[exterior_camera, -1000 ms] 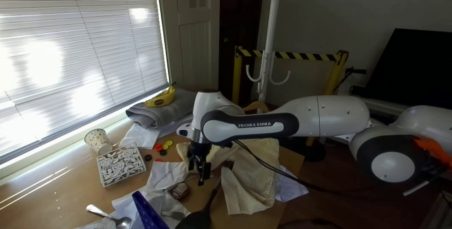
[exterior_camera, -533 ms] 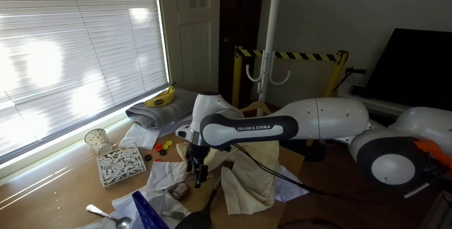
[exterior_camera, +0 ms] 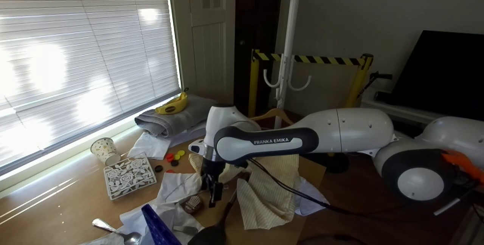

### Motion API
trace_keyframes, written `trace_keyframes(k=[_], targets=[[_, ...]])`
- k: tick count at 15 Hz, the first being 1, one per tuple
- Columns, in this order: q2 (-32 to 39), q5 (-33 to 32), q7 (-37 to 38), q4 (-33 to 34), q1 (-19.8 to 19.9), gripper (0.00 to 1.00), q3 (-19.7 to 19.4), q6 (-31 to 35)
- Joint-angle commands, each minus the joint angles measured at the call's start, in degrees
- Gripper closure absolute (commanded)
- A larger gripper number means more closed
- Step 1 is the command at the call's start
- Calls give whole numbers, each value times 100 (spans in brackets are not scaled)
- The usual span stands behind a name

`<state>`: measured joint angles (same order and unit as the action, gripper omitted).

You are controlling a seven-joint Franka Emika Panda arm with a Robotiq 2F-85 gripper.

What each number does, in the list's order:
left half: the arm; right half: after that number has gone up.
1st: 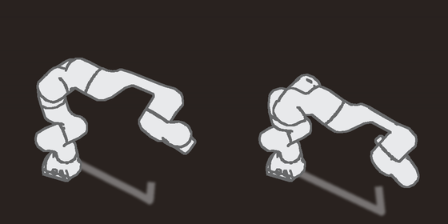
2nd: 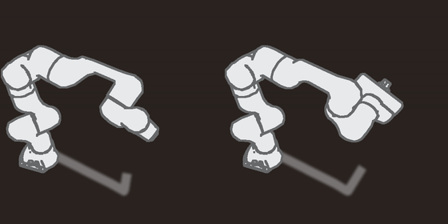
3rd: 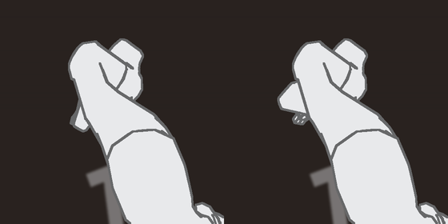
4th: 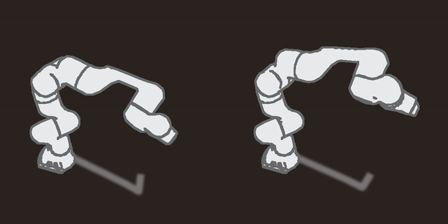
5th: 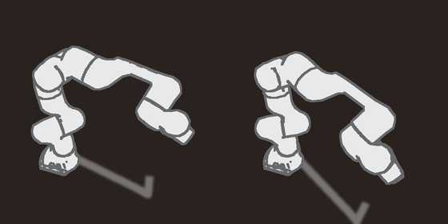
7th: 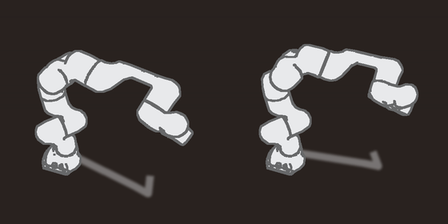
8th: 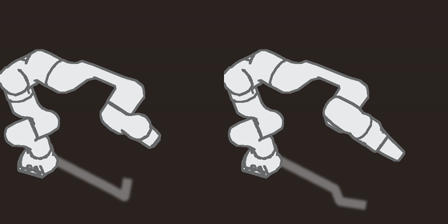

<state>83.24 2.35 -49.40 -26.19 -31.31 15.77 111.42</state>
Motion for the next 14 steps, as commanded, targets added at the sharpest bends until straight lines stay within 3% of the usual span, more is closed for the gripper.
trace_keyframes(k=[1,6,14], targets=[[143,166,171,181,14,0,56,111],[151,168,449,180,38,0,39,709],[38,84,1264,9,65,0,-70,88]])
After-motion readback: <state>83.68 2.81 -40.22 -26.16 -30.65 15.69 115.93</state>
